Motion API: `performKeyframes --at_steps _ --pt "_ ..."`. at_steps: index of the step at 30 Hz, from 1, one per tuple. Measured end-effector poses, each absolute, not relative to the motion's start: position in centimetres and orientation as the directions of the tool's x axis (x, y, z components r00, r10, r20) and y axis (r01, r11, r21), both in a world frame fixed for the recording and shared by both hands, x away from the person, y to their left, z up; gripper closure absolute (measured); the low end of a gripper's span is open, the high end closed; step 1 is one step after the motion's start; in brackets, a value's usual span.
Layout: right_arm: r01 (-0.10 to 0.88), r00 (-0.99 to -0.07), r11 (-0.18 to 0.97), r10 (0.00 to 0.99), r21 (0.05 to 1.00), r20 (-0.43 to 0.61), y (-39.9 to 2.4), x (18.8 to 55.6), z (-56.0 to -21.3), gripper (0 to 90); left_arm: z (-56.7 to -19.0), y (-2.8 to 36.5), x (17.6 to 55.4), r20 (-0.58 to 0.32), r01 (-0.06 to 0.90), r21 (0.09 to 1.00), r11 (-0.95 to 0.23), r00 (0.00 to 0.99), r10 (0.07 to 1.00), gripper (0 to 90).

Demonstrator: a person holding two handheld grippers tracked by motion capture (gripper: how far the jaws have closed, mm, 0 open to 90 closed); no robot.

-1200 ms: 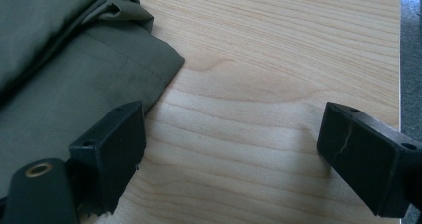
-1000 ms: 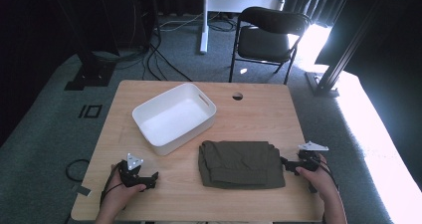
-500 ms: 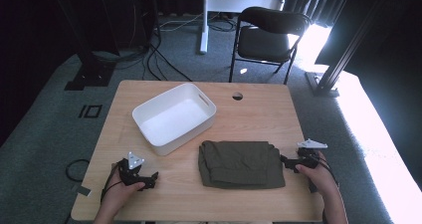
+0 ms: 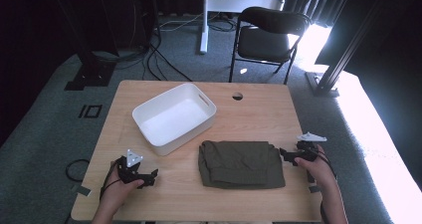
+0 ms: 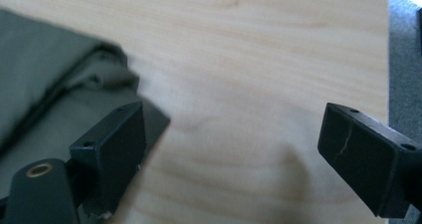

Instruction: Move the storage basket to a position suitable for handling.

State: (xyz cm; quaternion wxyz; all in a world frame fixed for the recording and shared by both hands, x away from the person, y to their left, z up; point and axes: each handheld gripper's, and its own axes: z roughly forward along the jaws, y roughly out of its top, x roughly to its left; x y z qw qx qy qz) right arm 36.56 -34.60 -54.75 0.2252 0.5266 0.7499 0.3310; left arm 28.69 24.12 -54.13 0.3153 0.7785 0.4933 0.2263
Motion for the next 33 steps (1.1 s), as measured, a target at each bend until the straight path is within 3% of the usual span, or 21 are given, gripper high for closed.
performKeyframes --at_steps 11,33 --pt "0.6 -0.37 0.217 0.928 0.77 0.027 -33.3 38.1 -52.7 11.5 -52.8 24.1 28.8 0.087 0.6 0.729 -0.33 0.397 0.914 1.1" --pt "0.531 -0.489 0.256 0.871 0.808 0.045 -27.2 41.6 -50.4 11.7 -50.6 24.2 29.0 0.043 0.559 0.781 -0.279 0.398 0.916 1.1"
